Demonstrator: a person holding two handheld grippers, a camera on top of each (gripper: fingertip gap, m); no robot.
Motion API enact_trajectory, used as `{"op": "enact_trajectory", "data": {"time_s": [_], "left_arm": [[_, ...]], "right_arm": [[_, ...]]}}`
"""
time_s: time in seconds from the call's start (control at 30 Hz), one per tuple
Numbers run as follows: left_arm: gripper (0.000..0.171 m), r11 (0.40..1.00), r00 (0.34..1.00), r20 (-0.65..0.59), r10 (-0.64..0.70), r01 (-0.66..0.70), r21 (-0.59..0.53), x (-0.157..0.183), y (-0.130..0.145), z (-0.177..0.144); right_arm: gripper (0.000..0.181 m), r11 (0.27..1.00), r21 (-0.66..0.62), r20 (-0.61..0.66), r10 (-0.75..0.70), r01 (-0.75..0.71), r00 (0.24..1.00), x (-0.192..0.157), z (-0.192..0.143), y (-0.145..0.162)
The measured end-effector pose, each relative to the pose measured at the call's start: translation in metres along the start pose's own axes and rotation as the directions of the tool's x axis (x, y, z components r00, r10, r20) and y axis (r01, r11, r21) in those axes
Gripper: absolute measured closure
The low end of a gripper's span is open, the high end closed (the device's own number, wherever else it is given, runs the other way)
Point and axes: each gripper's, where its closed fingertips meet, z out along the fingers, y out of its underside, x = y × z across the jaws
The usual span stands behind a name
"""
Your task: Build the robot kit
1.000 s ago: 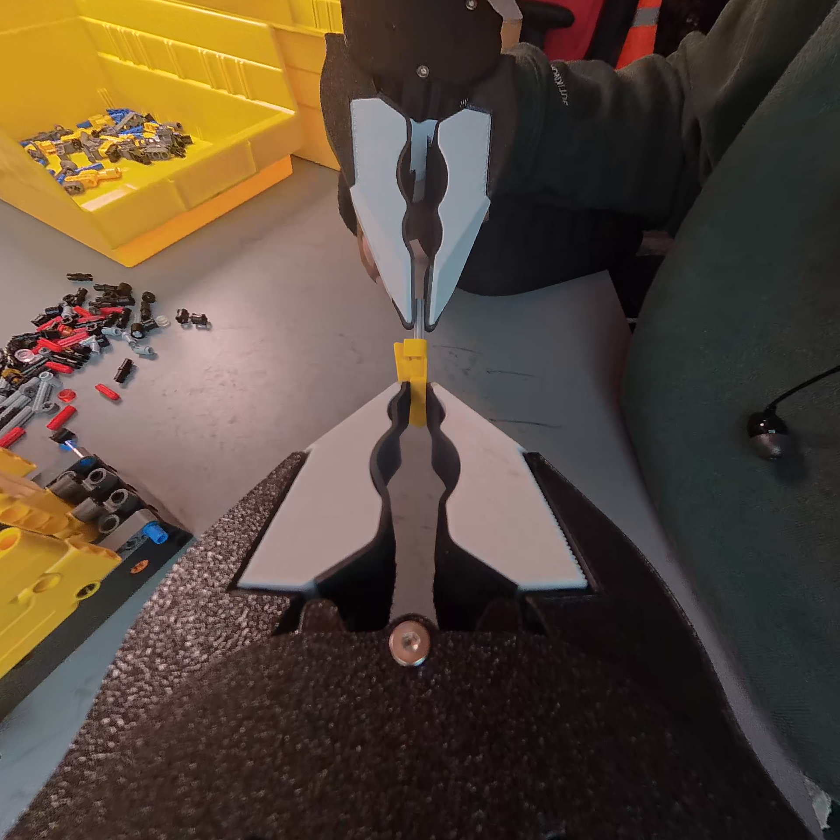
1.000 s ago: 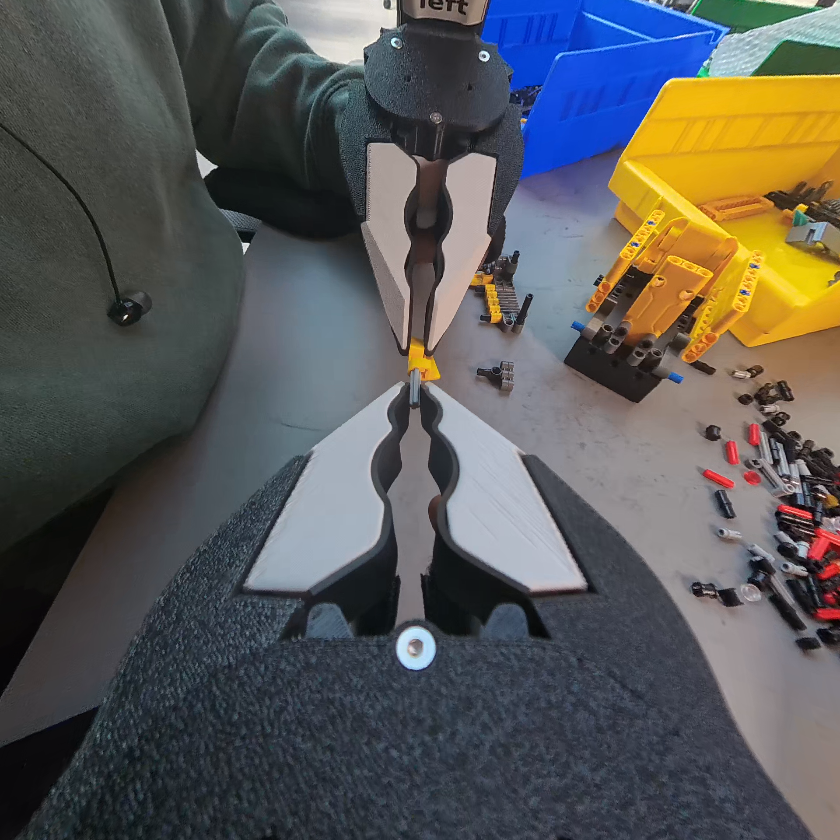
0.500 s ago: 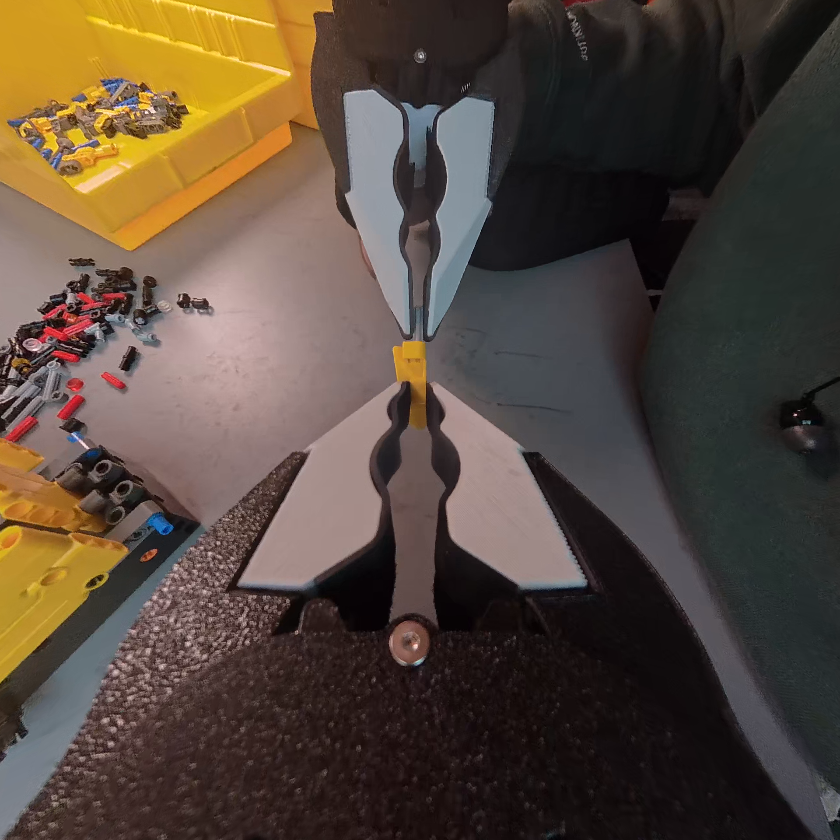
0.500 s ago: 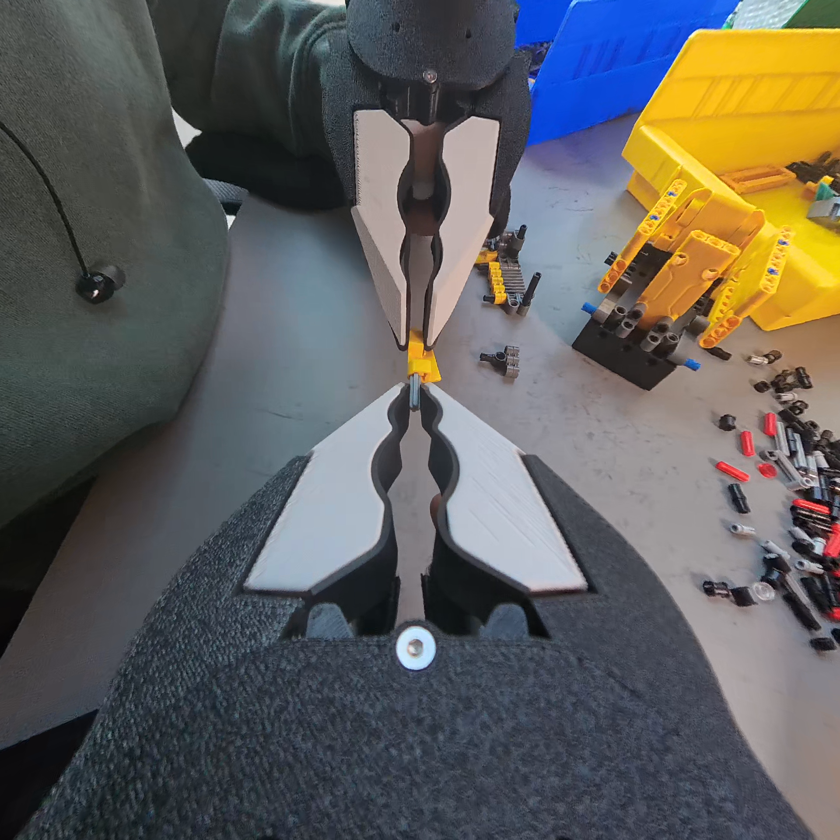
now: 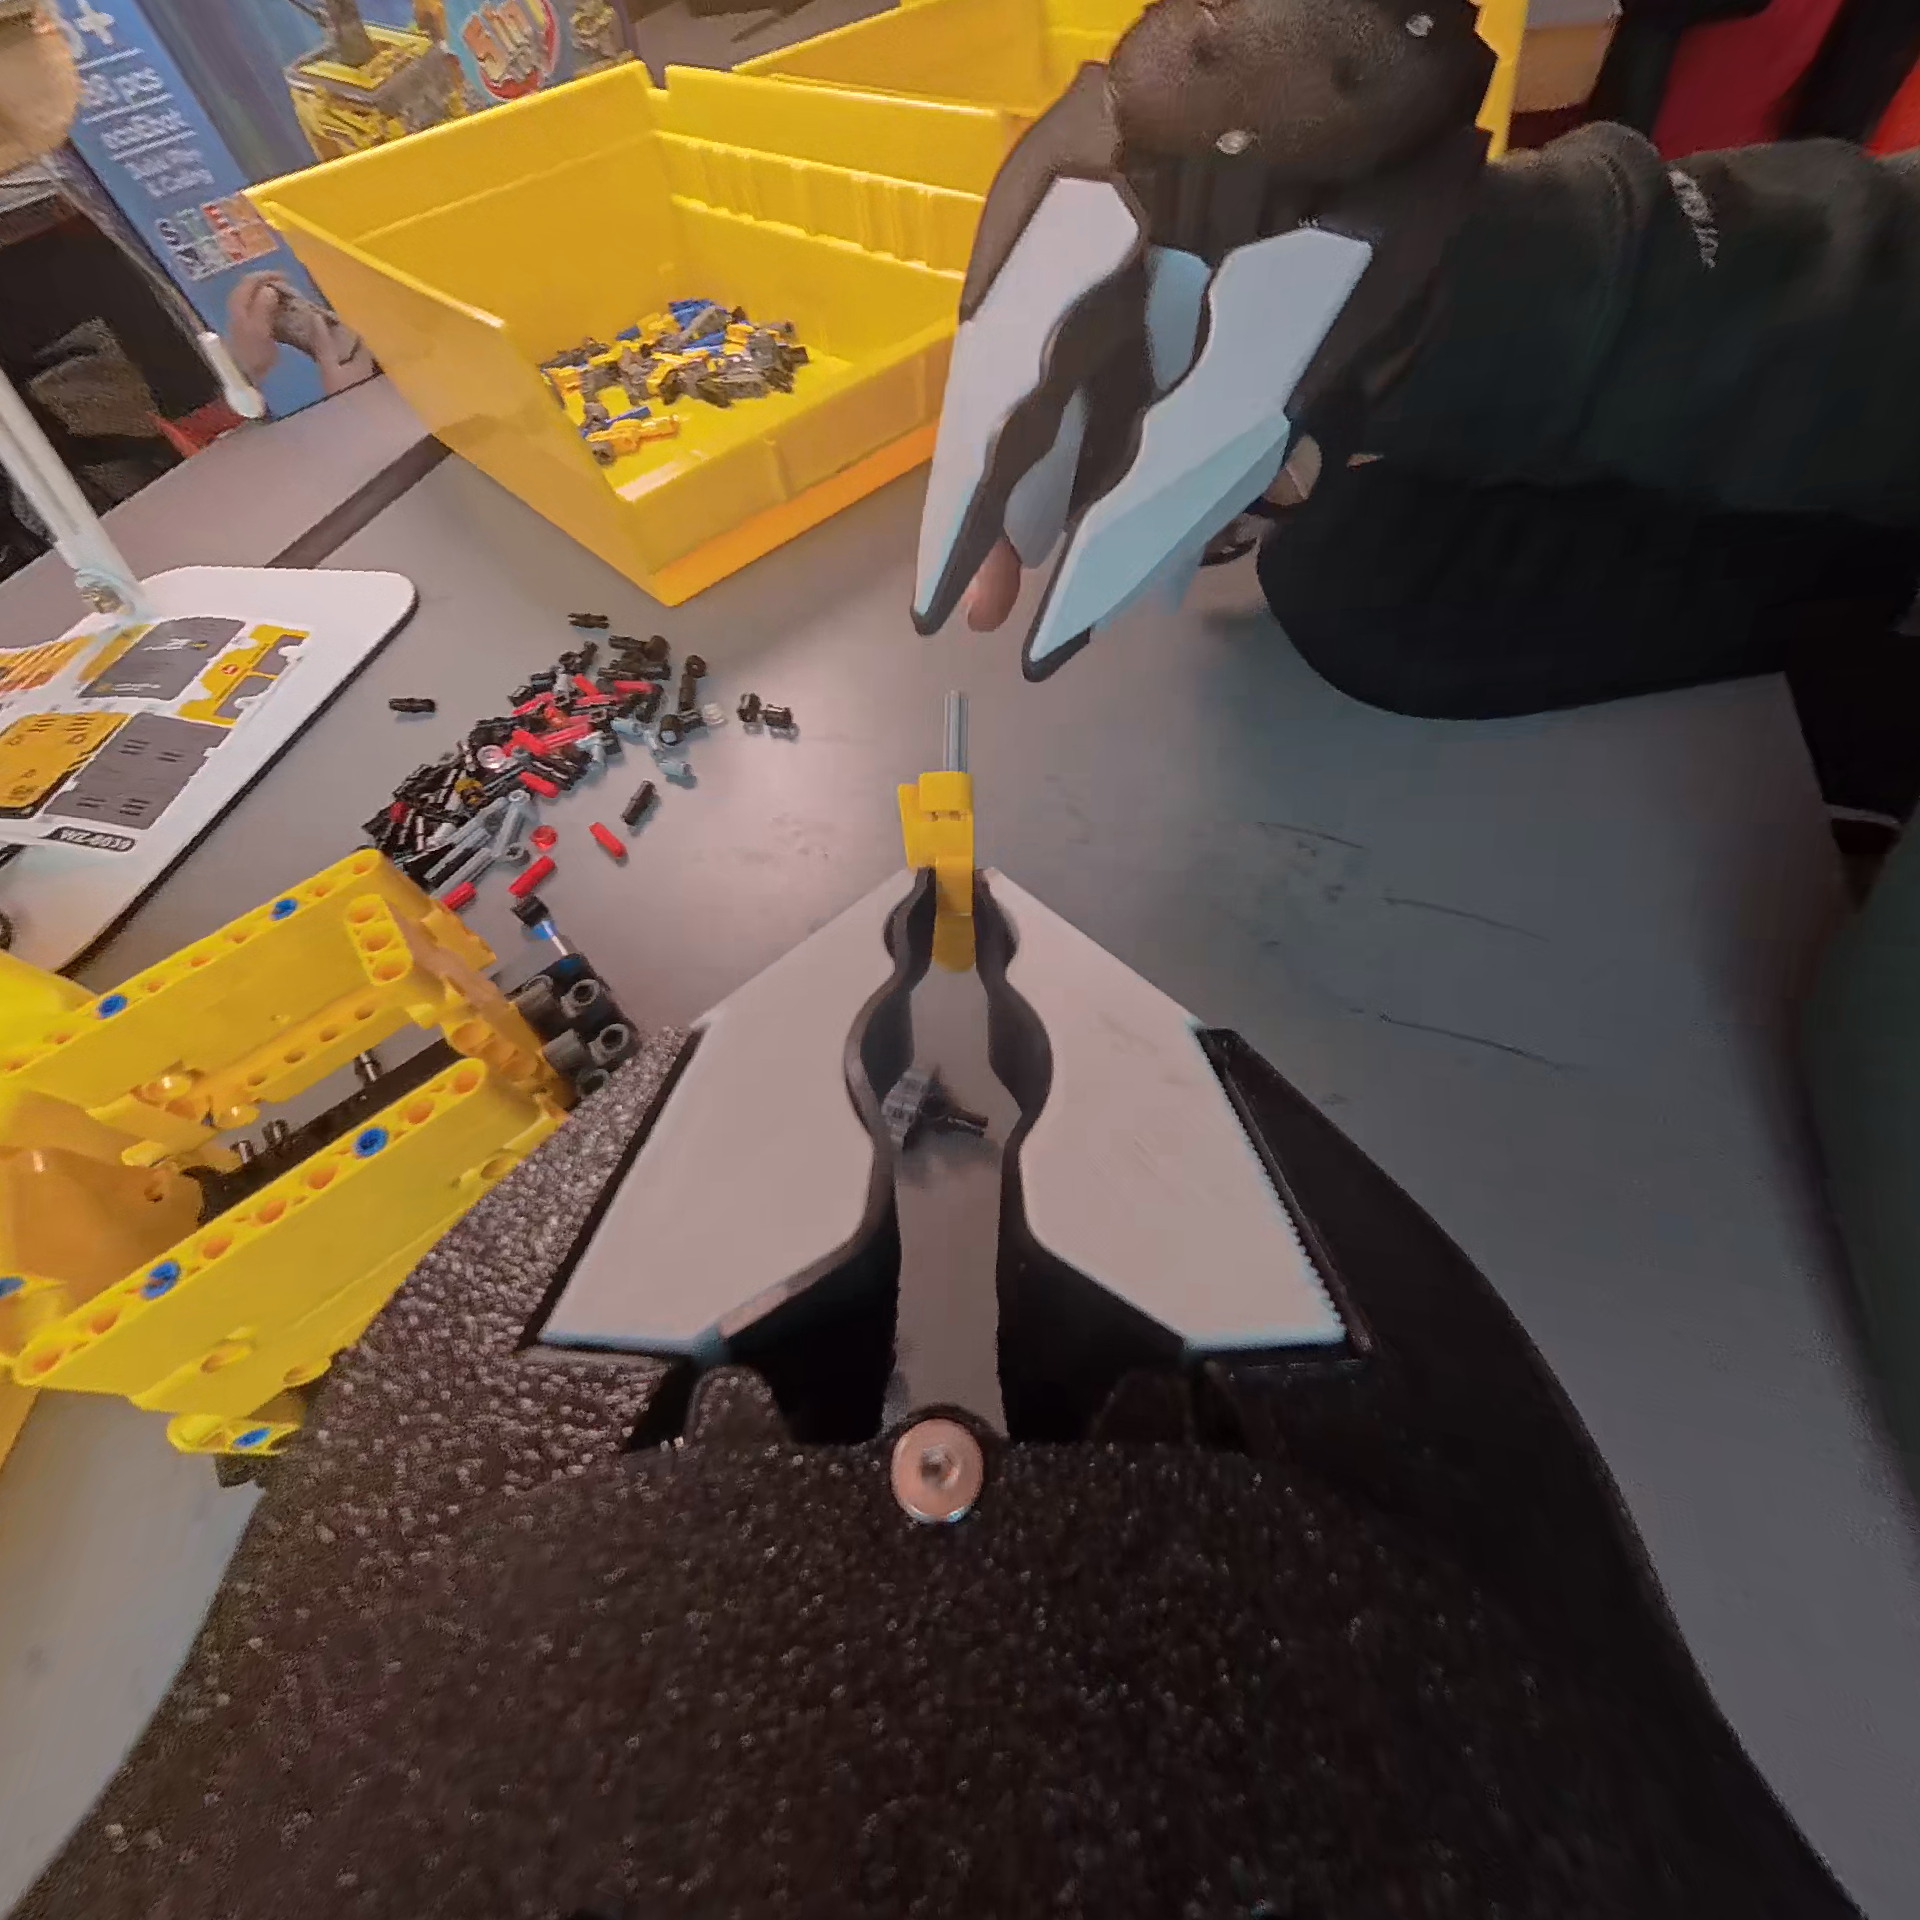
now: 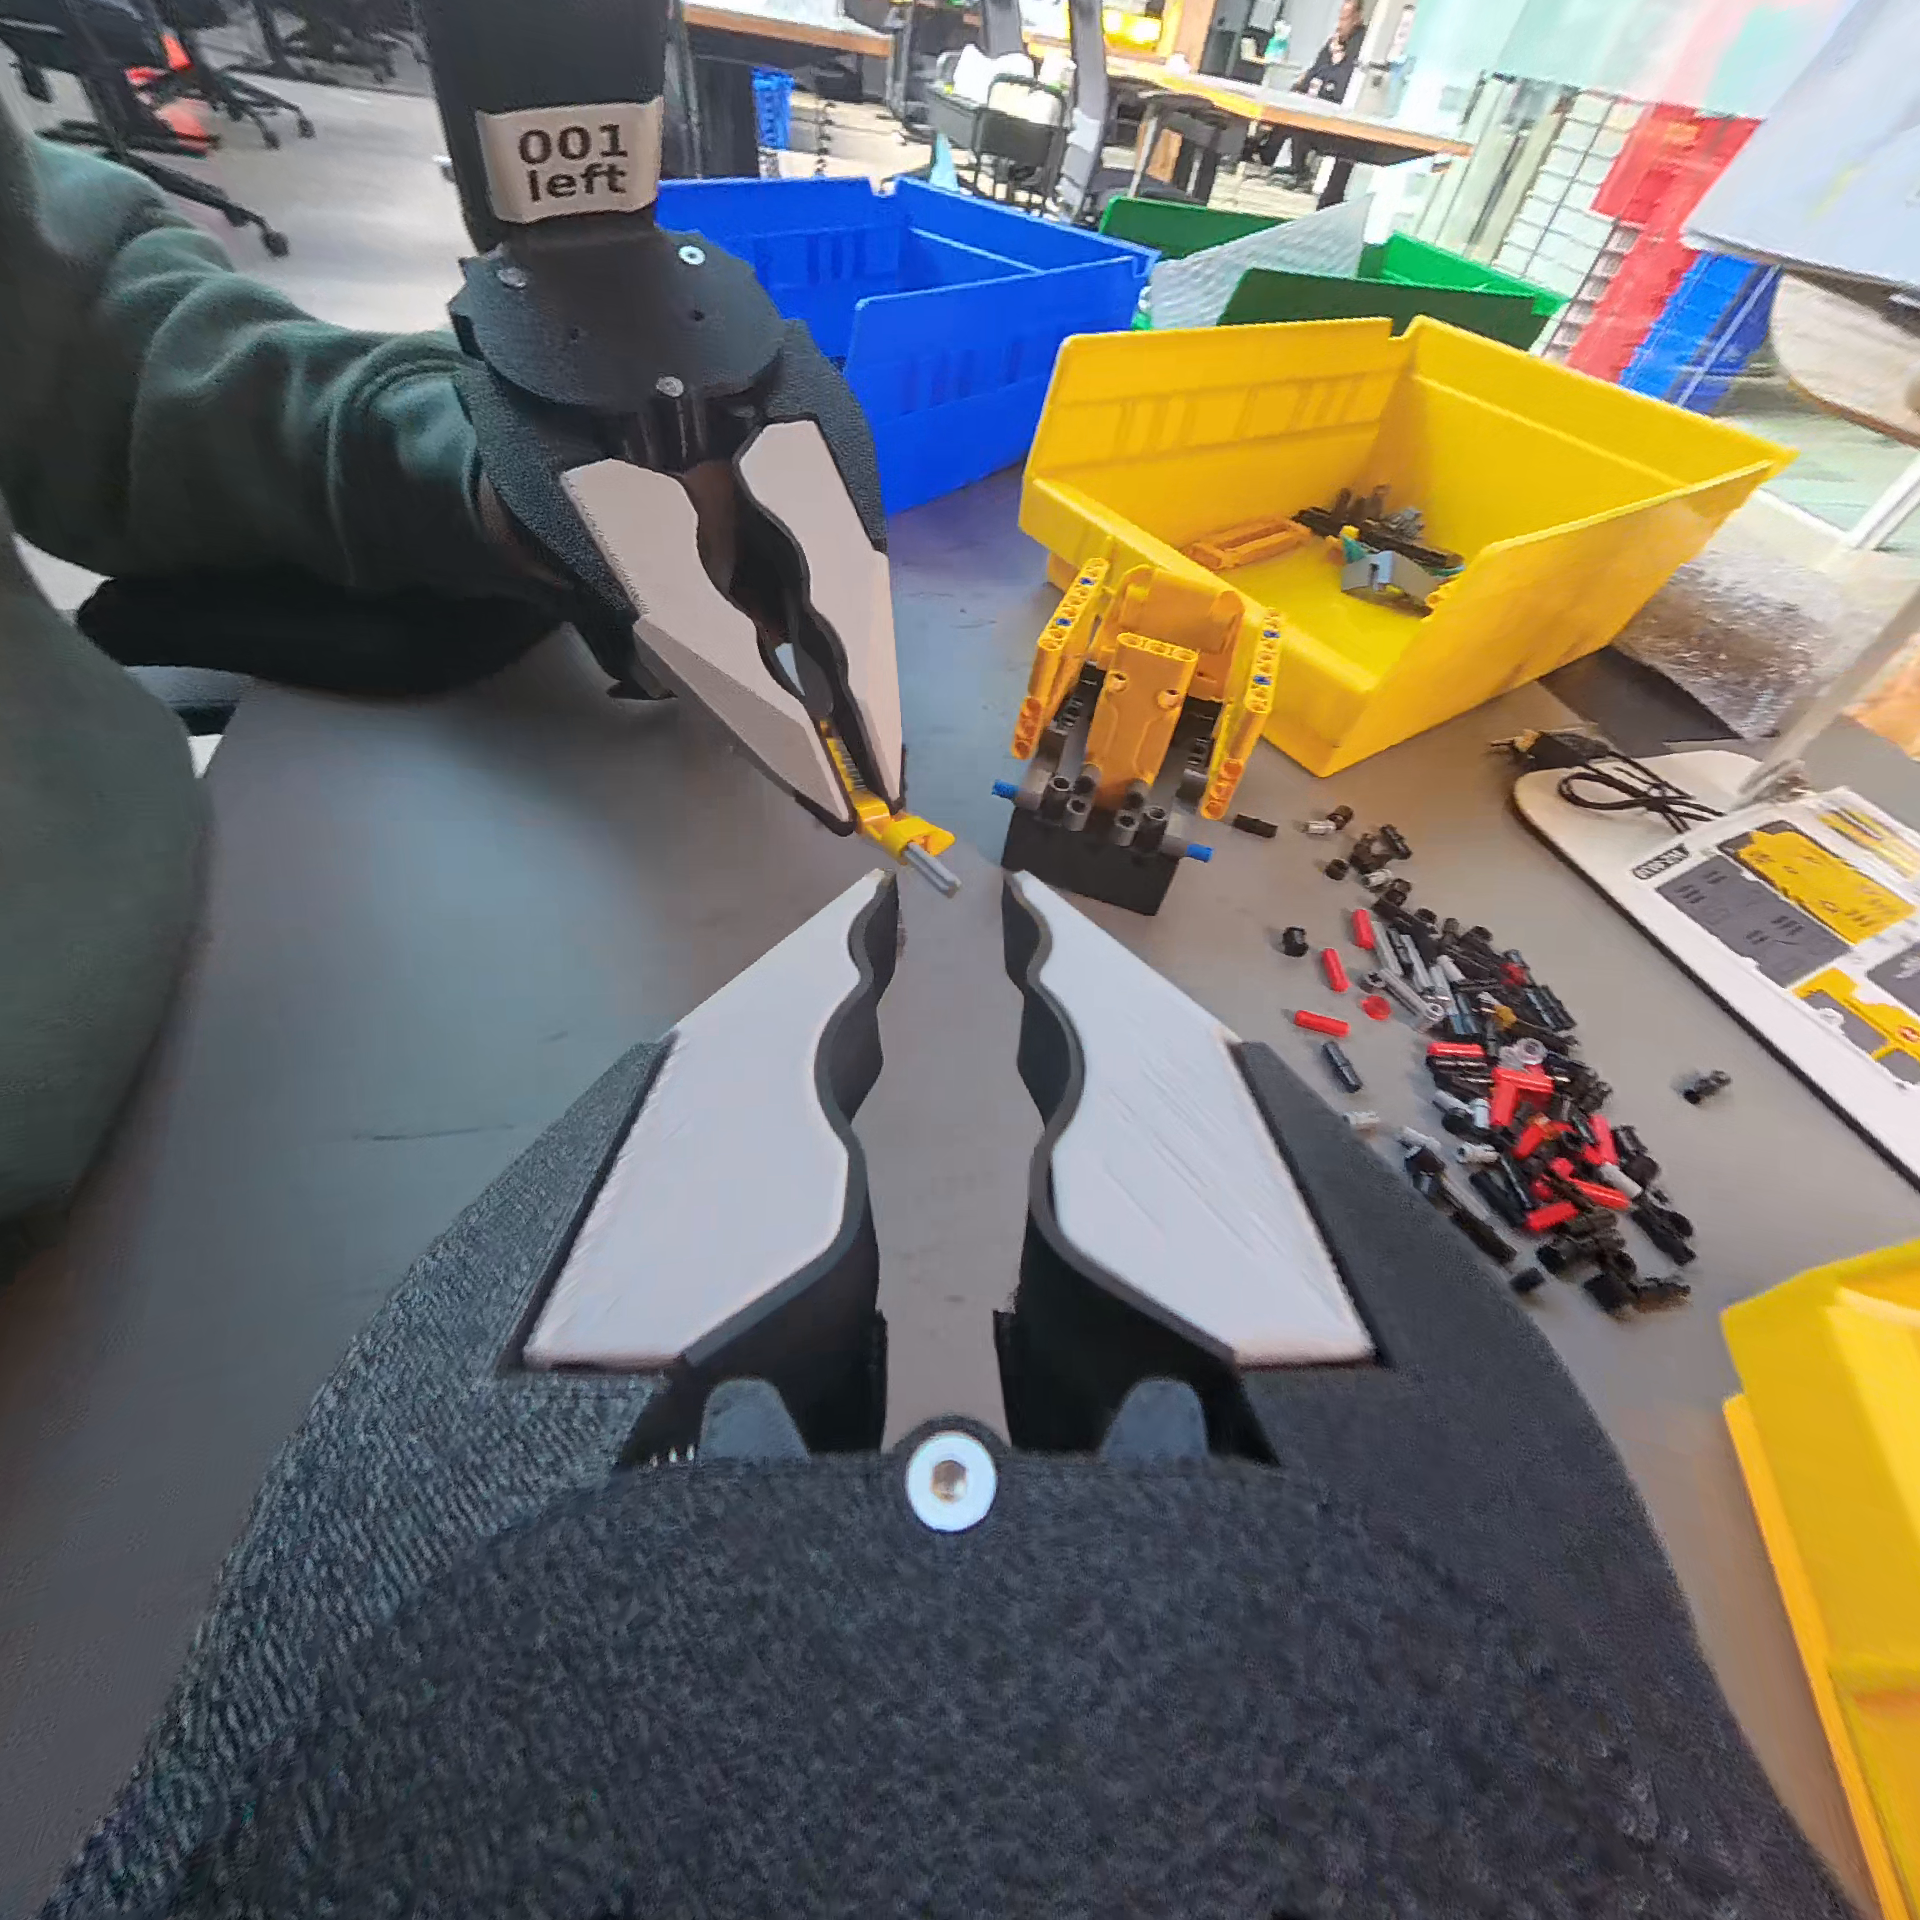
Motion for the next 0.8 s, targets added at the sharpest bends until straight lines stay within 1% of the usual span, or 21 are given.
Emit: {"op": "enact_trajectory", "data": {"time_s": [0.07, 0.1, 0.17, 0.23, 0.37, 0.43, 0.6, 0.63, 0.67, 0.8], "left_arm": [[0.166, 0.998, 0.999, -0.004, -0.051, 0.051, 0.034, -0.003, -0.005, -0.001], [0.165, 0.996, 0.998, -0.003, -0.068, 0.068, 0.050, -0.004, -0.008, -0.001], [0.165, 0.998, 0.999, 0.027, -0.042, 0.040, 0.053, -0.005, -0.008, -0.001], [0.165, 0.997, 0.999, 0.047, -0.003, 0.000, 0.075, -0.004, -0.012, -0.002], [0.165, 0.993, 0.992, 0.101, 0.078, -0.086, 0.084, -0.003, -0.017, -0.004], [0.165, 0.990, 0.988, 0.112, 0.107, -0.116, 0.082, -0.001, -0.017, -0.004], [0.165, 0.982, 0.976, 0.151, 0.159, -0.172, 0.076, -0.001, -0.019, -0.004], [0.165, 0.980, 0.973, 0.159, 0.168, -0.181, 0.076, -0.002, -0.019, -0.005], [0.165, 0.979, 0.971, 0.163, 0.176, -0.190, 0.072, -0.002, -0.019, -0.005], [0.165, 0.972, 0.960, 0.188, 0.208, -0.224, 0.068, -0.002, -0.019, -0.005]], "right_arm": [[0.158, 1.000, -0.016, -0.073, -0.005, 0.004, 0.997, 0.008, 0.006, 0.001], [0.156, 1.000, -0.012, -0.082, 0.004, -0.005, 0.997, 0.008, 0.009, 0.000], [0.156, 0.998, 0.024, -0.060, 0.057, -0.055, 0.997, 0.004, 0.013, -0.006], [0.165, 0.992, 0.031, -0.057, 0.123, -0.121, 0.991, 0.006, 0.014, -0.007], [0.167, 0.978, 0.051, 0.011, 0.200, -0.200, 0.980, -0.001, 0.015, -0.010], [0.173, 0.971, 0.074, 0.034, 0.226, -0.228, 0.973, -0.003, 0.014, -0.014], [0.169, 0.948, 0.098, 0.083, 0.294, -0.302, 0.952, -0.005, 0.013, -0.019], [0.170, 0.942, 0.103, 0.086, 0.312, -0.320, 0.946, -0.005, 0.014, -0.020], [0.175, 0.934, 0.102, 0.087, 0.334, -0.342, 0.939, -0.004, 0.015, -0.019], [0.178, 0.905, 0.133, 0.137, 0.386, -0.403, 0.912, -0.006, 0.016, -0.025]]}}
